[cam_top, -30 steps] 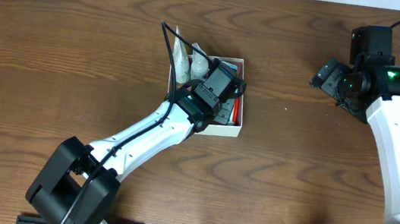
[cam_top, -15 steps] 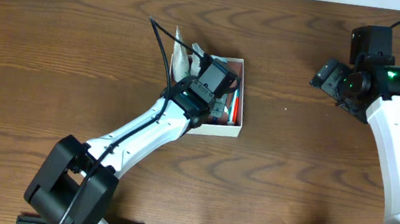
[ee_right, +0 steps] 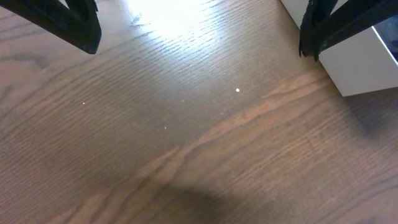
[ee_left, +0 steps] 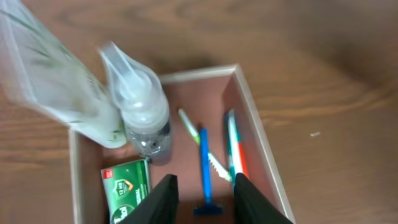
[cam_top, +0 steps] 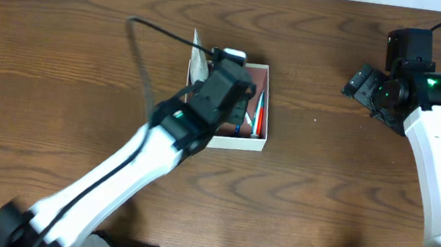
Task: Pack container
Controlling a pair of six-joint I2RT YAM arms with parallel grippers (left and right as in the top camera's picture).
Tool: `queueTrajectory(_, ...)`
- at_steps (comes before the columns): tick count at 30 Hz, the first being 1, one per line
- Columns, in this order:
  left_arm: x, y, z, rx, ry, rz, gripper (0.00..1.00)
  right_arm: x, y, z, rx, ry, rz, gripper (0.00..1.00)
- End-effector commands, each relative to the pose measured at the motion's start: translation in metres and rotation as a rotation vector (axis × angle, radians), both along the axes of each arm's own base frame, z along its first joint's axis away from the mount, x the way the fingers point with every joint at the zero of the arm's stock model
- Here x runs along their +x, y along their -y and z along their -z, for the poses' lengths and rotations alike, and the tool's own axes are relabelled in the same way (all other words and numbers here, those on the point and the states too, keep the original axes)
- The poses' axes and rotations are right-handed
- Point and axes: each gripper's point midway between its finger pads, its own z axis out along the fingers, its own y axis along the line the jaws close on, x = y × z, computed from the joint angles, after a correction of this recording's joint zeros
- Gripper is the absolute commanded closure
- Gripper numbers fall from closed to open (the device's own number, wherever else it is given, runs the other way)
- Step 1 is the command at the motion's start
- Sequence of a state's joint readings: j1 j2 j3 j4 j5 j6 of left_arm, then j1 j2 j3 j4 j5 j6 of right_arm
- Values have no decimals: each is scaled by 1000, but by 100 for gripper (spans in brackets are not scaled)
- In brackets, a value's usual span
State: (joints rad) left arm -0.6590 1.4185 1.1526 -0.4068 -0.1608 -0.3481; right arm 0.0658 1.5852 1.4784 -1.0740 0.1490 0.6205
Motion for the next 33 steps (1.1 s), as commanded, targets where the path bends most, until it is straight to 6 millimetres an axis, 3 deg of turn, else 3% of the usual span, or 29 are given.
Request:
queueTrajectory(1,-15,-9,-43,-51,70,-2,64,1,3,-12,-1,34,7,1)
queueTrajectory(5,-37,-33,-73,-45,121,-5,50,1,3,-12,-1,34,7,1)
queueTrajectory(7,-50,-56,-84,-5,148,-44,26,1,3,-12,-1,34,8,1)
queueTrajectory(8,-59,-66,-88,5,151,-54,2,1,3,-12,-1,34,7,1)
queueTrajectory(17,-134,-140,-108,85,185,-83,2,1,3,-12,-1,34,7,1)
queueTrajectory(24,-189,-185,-113,-48,209,-168,2,1,3,-12,-1,34,7,1)
queueTrajectory(29,-201,-213,-99,-57,262,-270,2,1,3,-12,-1,34,7,1)
queueTrajectory(33,-190,-233,-82,-57,301,-451,2,1,3,-12,-1,34,8,1)
